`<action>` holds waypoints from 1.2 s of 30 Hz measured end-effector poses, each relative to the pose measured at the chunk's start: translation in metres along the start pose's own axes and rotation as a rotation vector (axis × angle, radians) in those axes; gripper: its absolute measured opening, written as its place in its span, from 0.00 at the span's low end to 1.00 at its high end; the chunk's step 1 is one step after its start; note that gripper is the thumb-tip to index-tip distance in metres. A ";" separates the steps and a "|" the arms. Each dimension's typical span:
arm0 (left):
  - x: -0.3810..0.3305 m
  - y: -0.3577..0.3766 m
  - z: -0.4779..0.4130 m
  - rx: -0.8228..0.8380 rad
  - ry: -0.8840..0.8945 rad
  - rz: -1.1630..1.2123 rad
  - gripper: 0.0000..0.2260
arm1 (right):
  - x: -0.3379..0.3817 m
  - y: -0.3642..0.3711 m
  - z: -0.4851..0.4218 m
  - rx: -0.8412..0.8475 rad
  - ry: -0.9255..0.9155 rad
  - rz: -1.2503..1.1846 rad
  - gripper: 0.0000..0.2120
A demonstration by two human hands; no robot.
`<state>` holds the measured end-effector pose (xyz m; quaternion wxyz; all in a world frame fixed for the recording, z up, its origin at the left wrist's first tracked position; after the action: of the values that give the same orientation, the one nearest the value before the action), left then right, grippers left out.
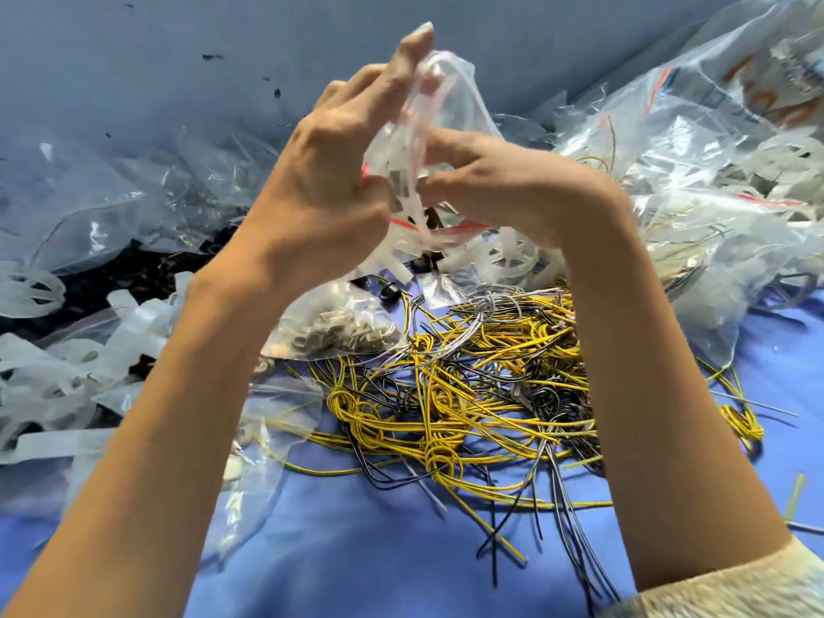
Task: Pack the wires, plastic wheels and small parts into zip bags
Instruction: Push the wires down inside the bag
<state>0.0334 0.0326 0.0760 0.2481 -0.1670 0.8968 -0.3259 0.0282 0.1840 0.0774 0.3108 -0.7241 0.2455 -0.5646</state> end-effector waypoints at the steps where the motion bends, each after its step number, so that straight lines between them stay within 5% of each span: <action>1: 0.003 -0.001 0.000 0.000 -0.024 0.007 0.38 | 0.001 0.001 -0.001 -0.016 0.043 0.012 0.15; 3: 0.006 -0.003 0.001 0.021 -0.055 0.035 0.37 | -0.001 0.003 -0.001 -0.002 0.133 0.161 0.12; 7: 0.009 -0.004 0.001 0.035 -0.084 0.034 0.28 | -0.009 0.002 0.003 0.081 0.254 0.238 0.22; 15: 0.017 -0.006 0.000 0.018 -0.327 -0.062 0.18 | -0.001 0.005 0.007 0.260 0.146 0.260 0.15; 23: 0.000 -0.009 -0.001 -0.073 -0.060 -0.078 0.19 | 0.011 0.000 0.001 -0.155 0.143 0.486 0.13; 28: 0.005 -0.002 0.000 0.062 -0.146 -0.133 0.18 | 0.013 -0.010 0.026 0.232 0.165 0.358 0.31; 30: 0.006 -0.001 0.000 0.091 -0.175 -0.119 0.20 | 0.014 -0.014 0.032 0.238 0.146 0.363 0.34; 34: 0.009 -0.003 0.001 0.164 -0.157 -0.111 0.30 | 0.010 -0.022 0.026 0.088 0.064 0.409 0.07; 36: 0.012 -0.002 0.003 0.227 -0.100 -0.144 0.29 | 0.009 -0.018 0.022 0.033 0.035 0.502 0.06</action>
<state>0.0259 0.0242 0.0715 0.2858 -0.2177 0.8264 -0.4335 0.0515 0.1940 0.0925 0.4489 -0.6253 0.4139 -0.4861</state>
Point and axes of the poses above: each hand's wrist, its own z-axis away from the middle knuckle, its own y-axis out of the palm, x = y × z, the point moved 1 cm from there along -z, towards the middle knuckle, and after that the axes turned 4 degrees about -z, right-handed, at the moved point
